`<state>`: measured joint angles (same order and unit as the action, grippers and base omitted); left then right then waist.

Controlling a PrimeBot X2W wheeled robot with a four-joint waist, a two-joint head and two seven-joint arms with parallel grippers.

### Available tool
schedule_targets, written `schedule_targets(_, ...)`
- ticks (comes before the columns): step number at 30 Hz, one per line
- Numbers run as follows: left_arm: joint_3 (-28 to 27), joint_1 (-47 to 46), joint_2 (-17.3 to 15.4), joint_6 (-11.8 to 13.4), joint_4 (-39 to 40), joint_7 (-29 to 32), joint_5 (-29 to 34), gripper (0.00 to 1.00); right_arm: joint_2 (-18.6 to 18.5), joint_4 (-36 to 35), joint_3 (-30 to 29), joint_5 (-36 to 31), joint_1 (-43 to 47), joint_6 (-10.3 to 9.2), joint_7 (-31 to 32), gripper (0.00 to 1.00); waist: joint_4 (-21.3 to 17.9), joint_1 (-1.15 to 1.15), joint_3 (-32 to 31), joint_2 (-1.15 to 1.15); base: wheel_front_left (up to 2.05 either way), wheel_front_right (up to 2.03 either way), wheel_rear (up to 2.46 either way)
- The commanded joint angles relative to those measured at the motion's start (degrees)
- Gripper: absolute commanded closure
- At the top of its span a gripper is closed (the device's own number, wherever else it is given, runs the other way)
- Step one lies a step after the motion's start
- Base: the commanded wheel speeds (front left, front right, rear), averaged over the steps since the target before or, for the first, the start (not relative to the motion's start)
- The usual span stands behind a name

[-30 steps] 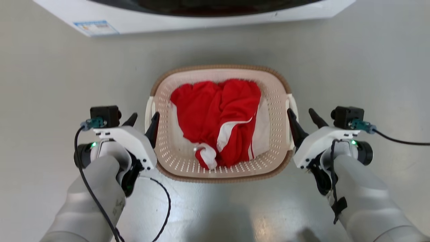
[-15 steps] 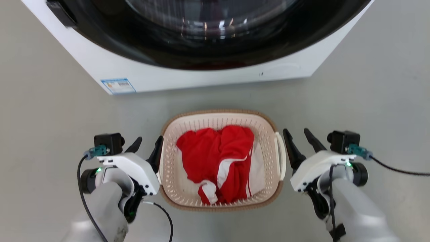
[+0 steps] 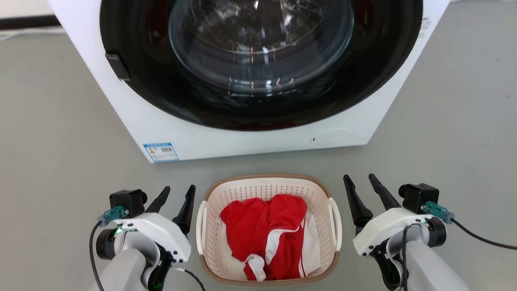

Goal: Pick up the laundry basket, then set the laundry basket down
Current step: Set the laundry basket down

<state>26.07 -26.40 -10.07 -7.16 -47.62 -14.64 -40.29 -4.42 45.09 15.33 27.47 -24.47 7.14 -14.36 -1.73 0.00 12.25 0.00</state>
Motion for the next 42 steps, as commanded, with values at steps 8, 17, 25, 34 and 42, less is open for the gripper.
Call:
schedule_targets(8, -6.83, 4.32, -0.9, -0.33, 7.99, -0.36, 4.67, 0.0, -0.55, -7.72, -0.82, -3.5, 3.95, 0.35, -0.63, 0.0, 0.66, 0.0, -4.31, 0.0, 0.0, 0.0, 0.0)
schedule_targets(17, -11.93, 8.81, -0.08, -0.33, 14.6, -0.36, 8.42, 0.0, -0.63, -13.75, -4.51, -5.91, 8.16, 0.35, -0.63, 0.0, 0.92, 0.0, -7.17, 0.0, 0.0, 0.0, 0.0)
schedule_targets(25, -16.14, 12.98, 1.19, -0.33, 21.35, -0.36, 13.27, 0.0, 0.04, -19.69, -7.14, -7.41, 11.84, 0.35, -0.63, 0.0, 0.84, 0.0, -9.34, 0.0, 0.0, 0.0, 0.0)
schedule_targets(34, -20.9, 17.17, 3.2, -0.33, 28.84, -0.36, 16.96, 0.0, -0.21, -23.71, -9.36, -9.74, 13.91, 0.35, -0.63, 0.0, 0.66, 0.0, -10.88, 0.0, 0.0, 0.0, 0.0)
schedule_targets(42, -22.29, 19.32, 3.89, -0.33, 32.02, -0.36, 18.69, 0.0, -0.2, -25.21, -11.15, -11.3, 15.0, 0.35, -0.63, 0.0, 0.74, 0.0, -10.89, 0.0, 0.0, 0.0, 0.0)
